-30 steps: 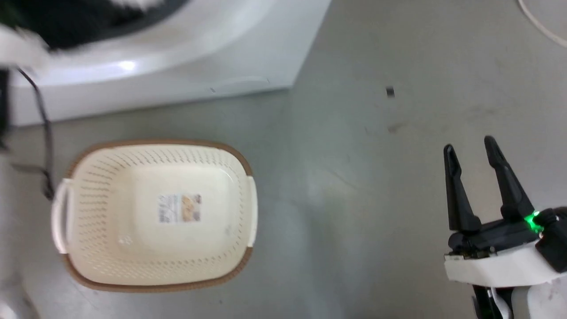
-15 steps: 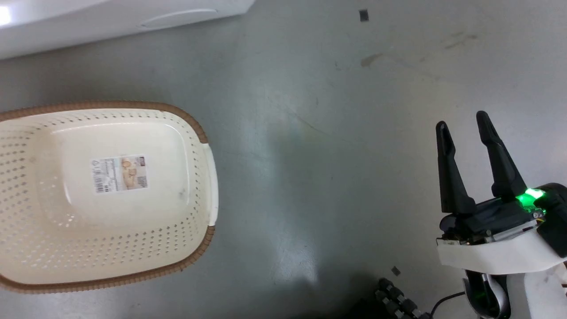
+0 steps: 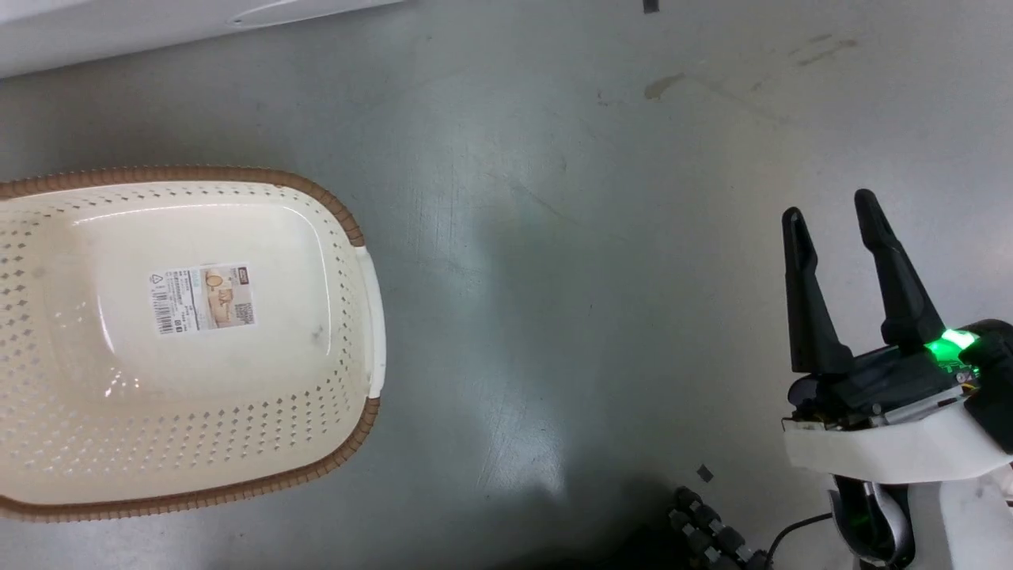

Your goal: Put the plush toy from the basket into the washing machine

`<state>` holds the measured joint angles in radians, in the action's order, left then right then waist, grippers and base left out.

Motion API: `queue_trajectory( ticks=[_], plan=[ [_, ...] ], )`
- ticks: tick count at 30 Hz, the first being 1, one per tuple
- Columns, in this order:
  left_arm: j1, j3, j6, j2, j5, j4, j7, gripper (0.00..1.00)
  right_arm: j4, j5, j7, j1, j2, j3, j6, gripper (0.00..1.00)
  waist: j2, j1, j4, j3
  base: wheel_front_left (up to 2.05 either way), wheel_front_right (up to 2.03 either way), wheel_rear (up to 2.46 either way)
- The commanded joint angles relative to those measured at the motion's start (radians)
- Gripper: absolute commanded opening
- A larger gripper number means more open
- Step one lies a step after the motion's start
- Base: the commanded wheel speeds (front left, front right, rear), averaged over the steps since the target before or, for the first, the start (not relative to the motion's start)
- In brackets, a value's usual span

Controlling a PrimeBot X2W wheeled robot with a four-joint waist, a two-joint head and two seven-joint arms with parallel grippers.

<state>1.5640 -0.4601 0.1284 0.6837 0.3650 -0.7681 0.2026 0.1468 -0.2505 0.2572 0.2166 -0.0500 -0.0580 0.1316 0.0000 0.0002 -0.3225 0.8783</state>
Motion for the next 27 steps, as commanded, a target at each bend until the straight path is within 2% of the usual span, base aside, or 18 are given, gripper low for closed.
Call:
queue_trajectory(
  ticks=[1, 9, 11, 12, 19, 23, 27],
  plan=[
    [-0.019, -0.008, 0.002, 0.013, 0.008, -0.026, -0.024, 1.00, 0.000, 0.009, 0.005, 0.025, 0.000, 0.008, -0.001, 1.00, 0.0000, -0.0002, 0.011, -0.015, 0.00, 0.00, 0.00],
    [-0.086, -0.010, 0.002, -0.049, 0.057, -0.109, -0.176, 1.00, -0.006, 0.050, 0.005, 0.023, 0.000, 0.044, -0.001, 1.00, 0.0000, -0.0002, 0.062, -0.119, 0.00, 0.00, 0.00],
    [-0.145, -0.005, 0.002, -0.088, 0.080, -0.141, -0.265, 1.00, -0.012, 0.077, 0.005, 0.013, 0.000, 0.057, -0.001, 1.00, 0.0000, -0.0002, 0.090, -0.190, 0.00, 0.00, 0.00],
    [-0.145, -0.005, 0.002, -0.088, 0.080, -0.141, -0.265, 1.00, -0.012, 0.077, 0.005, 0.013, 0.000, 0.057, -0.001, 1.00, 0.0000, -0.0002, 0.090, -0.190, 0.00, 0.00, 0.00],
    [-0.324, 0.012, -0.001, -0.185, 0.138, -0.173, -0.435, 1.00, -0.025, 0.147, 0.005, -0.032, 0.000, 0.084, -0.001, 1.00, 0.0000, -0.0002, 0.173, -0.370, 0.00, 0.00, 0.00],
    [-0.451, 0.041, -0.018, -0.236, 0.164, -0.118, -0.462, 1.00, -0.033, 0.180, 0.005, -0.065, 0.000, 0.094, -0.001, 1.00, 0.0000, -0.0002, 0.218, -0.457, 0.00, 0.00, 0.00],
    [-0.613, 0.106, -0.058, -0.267, 0.157, 0.055, -0.464, 1.00, -0.033, 0.196, 0.005, -0.095, 0.000, 0.105, -0.001, 1.00, 0.0000, -0.0002, 0.254, -0.529, 0.00, 0.00, 0.00]
  ],
)
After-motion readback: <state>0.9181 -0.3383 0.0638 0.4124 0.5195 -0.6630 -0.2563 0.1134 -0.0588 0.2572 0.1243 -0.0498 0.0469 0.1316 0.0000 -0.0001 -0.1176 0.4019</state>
